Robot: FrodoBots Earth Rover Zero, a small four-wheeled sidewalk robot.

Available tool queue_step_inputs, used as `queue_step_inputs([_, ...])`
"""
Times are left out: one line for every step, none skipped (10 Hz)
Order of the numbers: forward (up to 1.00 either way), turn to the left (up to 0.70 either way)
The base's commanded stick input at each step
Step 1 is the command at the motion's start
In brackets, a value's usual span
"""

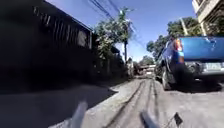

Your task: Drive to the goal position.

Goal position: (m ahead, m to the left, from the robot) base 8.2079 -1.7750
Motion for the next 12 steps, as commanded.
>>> queue_step_inputs([0.99, -0.04])
queue_step_inputs([0.99, 0.0])
queue_step_inputs([0.99, 0.0])
queue_step_inputs([0.99, 0.0])
queue_step_inputs([0.99, -0.06])
queue_step_inputs([0.99, -0.19])
queue_step_inputs([1.0, -0.39])
queue_step_inputs([1.0, -0.39])
queue_step_inputs([1.0, -0.39])
queue_step_inputs([1.0, -0.35])
queue_step_inputs([1.0, -0.18])
queue_step_inputs([1.0, -0.04])
